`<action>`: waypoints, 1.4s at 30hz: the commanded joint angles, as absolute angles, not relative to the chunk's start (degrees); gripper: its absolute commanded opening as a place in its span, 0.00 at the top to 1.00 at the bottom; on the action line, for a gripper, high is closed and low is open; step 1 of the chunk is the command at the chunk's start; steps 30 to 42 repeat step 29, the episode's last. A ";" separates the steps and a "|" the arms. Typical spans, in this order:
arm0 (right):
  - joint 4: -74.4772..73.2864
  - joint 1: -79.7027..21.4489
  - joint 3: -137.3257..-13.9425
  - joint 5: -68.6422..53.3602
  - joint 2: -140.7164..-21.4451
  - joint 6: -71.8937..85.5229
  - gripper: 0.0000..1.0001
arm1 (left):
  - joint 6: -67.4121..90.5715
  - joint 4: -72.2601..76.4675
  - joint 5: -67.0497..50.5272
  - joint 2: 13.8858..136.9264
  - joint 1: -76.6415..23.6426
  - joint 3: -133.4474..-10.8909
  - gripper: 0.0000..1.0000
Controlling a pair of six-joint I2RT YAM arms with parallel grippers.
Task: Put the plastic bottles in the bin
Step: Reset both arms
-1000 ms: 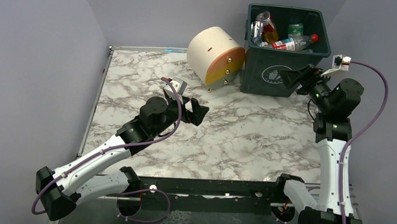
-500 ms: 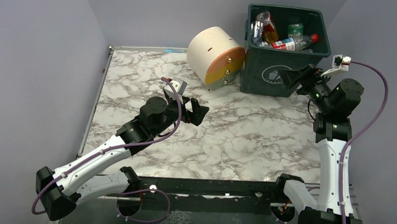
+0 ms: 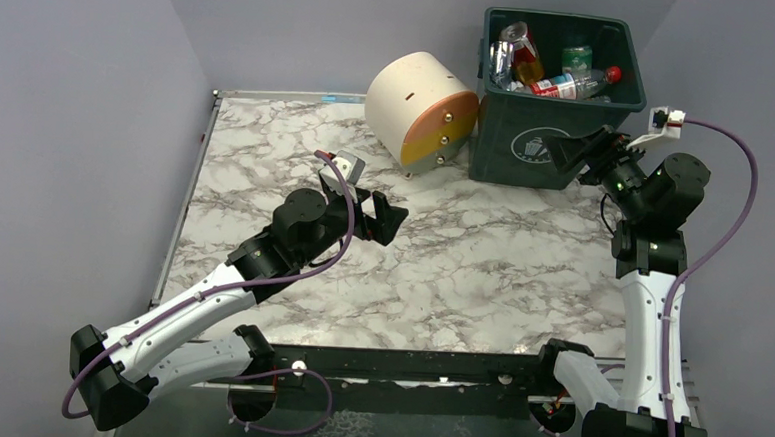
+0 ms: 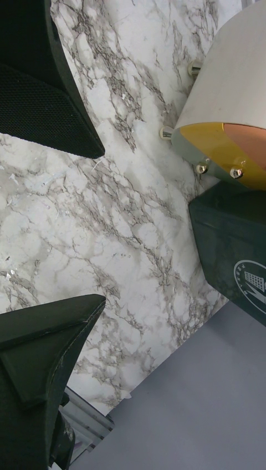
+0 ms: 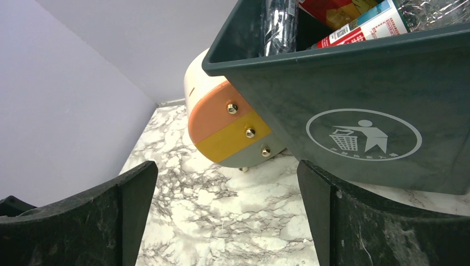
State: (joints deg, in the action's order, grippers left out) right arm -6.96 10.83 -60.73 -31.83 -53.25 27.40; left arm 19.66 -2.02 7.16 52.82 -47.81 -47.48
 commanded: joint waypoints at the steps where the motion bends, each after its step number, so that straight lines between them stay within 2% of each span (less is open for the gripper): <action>1: -6.66 10.87 -60.90 -31.46 -52.95 27.35 0.01 | 20.01 -1.37 6.74 52.75 -47.81 -47.51 0.01; 12: -6.29 9.31 -57.96 -32.93 -54.09 27.79 0.01 | 19.09 -3.19 6.92 52.03 -46.28 -46.34 0.01; 24: -5.70 6.02 -48.46 -34.54 -55.43 27.98 0.00 | 20.79 -5.53 9.49 51.72 -43.32 -44.01 0.01; 29: -4.66 4.99 -44.41 -35.07 -55.94 28.46 0.01 | 19.56 -3.05 14.70 53.20 -42.42 -42.24 0.01; 42: -4.66 4.99 -44.41 -35.07 -55.94 28.46 0.01 | 19.56 -3.05 14.70 53.20 -42.42 -42.24 0.01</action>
